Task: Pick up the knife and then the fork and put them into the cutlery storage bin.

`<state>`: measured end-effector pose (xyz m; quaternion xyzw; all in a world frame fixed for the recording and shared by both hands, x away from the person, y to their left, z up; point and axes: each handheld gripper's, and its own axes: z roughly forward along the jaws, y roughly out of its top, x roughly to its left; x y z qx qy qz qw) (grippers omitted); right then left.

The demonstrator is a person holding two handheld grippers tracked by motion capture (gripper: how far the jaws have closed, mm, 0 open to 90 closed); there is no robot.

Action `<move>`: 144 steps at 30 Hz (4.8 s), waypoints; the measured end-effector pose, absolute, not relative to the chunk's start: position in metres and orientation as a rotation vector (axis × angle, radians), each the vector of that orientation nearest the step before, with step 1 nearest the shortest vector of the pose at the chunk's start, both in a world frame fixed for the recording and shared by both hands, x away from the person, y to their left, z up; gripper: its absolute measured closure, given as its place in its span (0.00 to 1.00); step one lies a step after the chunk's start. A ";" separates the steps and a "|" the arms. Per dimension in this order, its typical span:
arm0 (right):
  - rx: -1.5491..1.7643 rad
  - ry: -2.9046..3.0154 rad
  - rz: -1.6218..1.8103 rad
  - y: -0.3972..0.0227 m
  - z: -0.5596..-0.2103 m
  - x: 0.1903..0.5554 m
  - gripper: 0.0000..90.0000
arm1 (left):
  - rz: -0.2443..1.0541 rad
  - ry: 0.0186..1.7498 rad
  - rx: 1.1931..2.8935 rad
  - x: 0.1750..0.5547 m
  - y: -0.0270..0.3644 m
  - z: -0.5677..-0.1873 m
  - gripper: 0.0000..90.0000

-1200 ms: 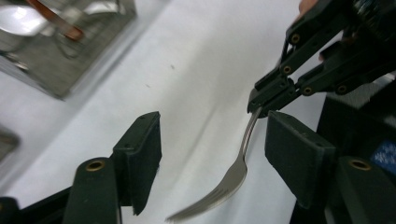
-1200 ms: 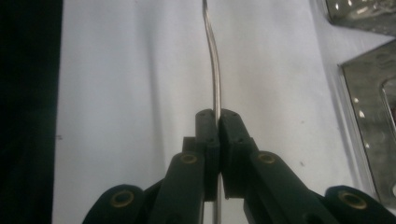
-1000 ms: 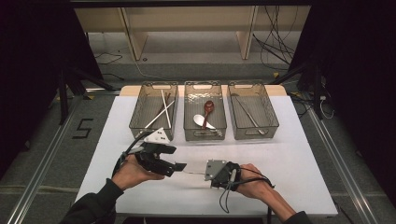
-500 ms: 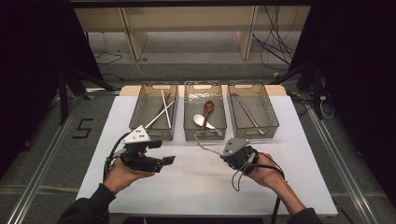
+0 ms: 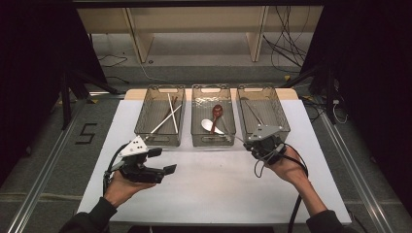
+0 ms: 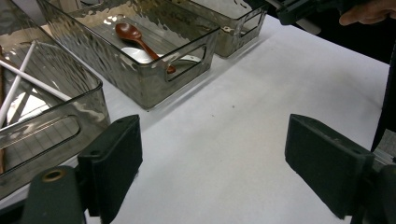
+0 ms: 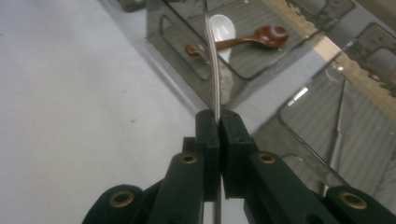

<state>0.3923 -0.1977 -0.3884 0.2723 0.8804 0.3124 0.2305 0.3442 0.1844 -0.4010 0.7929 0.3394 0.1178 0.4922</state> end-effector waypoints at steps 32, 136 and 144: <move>1.125 2.261 0.916 -0.241 -0.364 0.460 0.97 | 0.336 0.828 1.895 0.334 0.196 -0.408 0.18; 1.276 2.181 1.249 -0.233 -0.370 0.419 0.39 | 0.340 0.839 1.866 0.335 0.197 -0.407 0.17; 1.228 2.173 1.350 -0.229 -0.379 0.388 0.37 | 0.338 0.837 1.857 0.335 0.196 -0.406 0.17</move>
